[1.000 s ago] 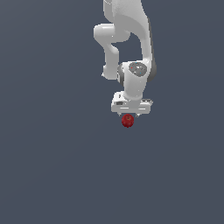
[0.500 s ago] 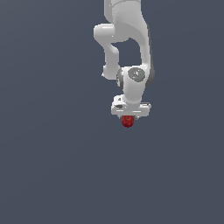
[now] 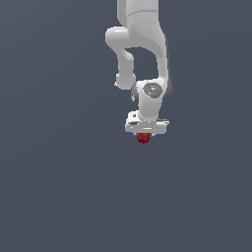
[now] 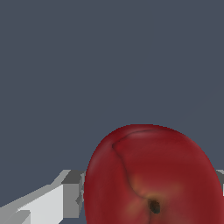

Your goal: Pick up the object and move it to a goal position.

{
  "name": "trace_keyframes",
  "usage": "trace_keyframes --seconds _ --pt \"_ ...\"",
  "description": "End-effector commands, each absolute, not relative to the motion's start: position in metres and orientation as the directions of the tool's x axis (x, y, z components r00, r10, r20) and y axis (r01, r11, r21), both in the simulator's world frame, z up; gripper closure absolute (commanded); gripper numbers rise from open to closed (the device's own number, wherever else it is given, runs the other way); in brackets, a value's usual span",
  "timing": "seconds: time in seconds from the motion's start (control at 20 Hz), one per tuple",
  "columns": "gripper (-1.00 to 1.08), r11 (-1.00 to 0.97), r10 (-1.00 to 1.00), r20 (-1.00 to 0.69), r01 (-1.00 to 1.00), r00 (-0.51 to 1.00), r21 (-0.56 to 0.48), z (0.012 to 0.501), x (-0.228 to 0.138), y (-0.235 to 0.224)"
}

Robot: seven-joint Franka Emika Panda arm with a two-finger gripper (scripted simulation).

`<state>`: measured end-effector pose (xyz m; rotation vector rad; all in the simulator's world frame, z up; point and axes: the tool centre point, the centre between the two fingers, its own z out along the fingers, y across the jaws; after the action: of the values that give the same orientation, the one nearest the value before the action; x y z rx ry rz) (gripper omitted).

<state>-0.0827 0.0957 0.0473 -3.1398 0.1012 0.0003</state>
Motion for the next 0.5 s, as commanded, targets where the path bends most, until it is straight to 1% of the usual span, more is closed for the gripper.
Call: trace_keyframes --seconds 0.0,0.45 --pt "1.08 -0.998 -0.065 0.0 -0.065 0.998 0.0 0.0461 -0.0823 0.0953" --pt "1.08 -0.998 -0.064 0.0 -0.064 0.998 0.0 0.0475 -0.0825 0.0958"
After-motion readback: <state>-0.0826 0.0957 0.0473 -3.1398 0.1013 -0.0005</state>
